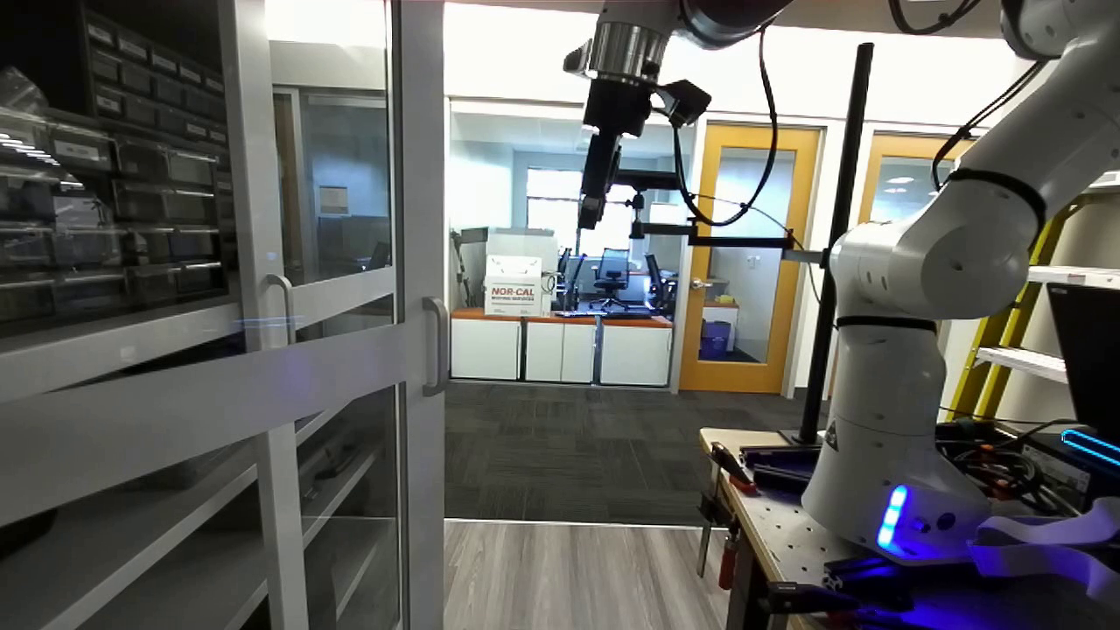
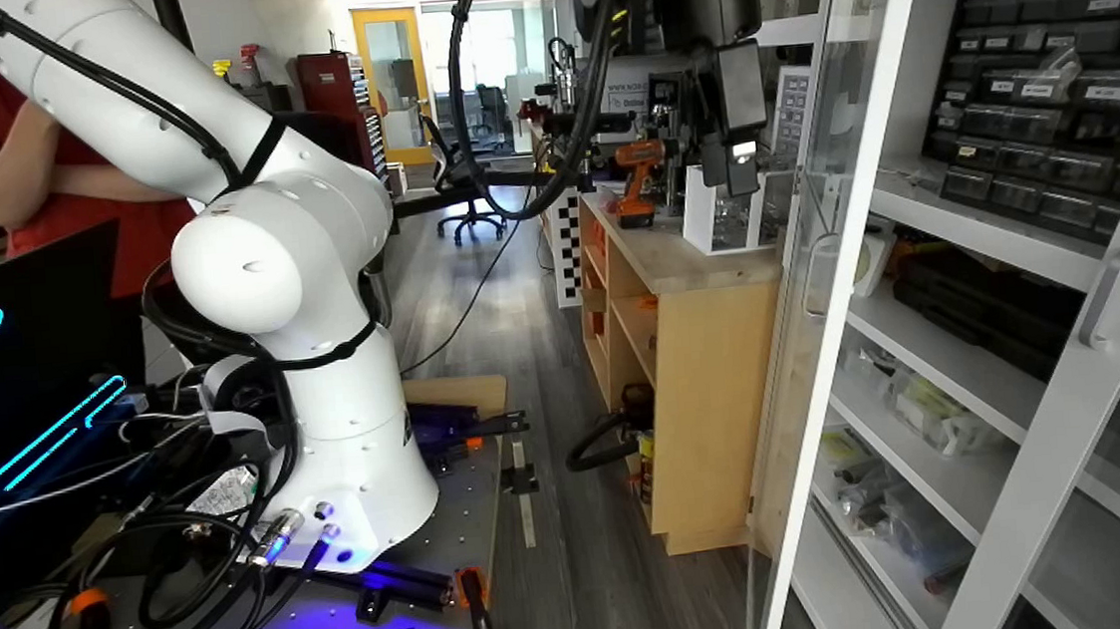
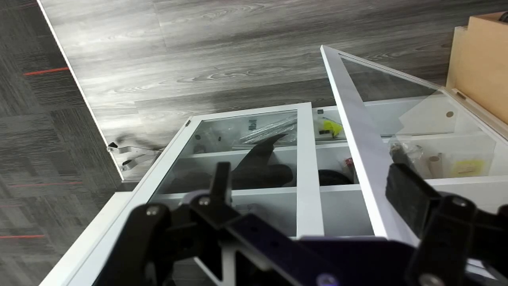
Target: Close the left cabinet door
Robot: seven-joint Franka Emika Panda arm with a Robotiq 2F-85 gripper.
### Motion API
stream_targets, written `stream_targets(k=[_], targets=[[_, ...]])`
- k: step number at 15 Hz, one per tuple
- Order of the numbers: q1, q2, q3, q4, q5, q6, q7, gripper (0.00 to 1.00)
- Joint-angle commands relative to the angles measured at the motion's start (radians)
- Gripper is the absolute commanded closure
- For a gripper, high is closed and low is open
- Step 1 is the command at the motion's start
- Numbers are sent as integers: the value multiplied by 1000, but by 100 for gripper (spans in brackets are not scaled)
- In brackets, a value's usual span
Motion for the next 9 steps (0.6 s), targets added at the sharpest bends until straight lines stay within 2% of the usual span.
stream_targets(k=[1,9], targets=[[8,1,0,0,24,-1,39,0],[-1,11,64,-3,101,29,261,0]])
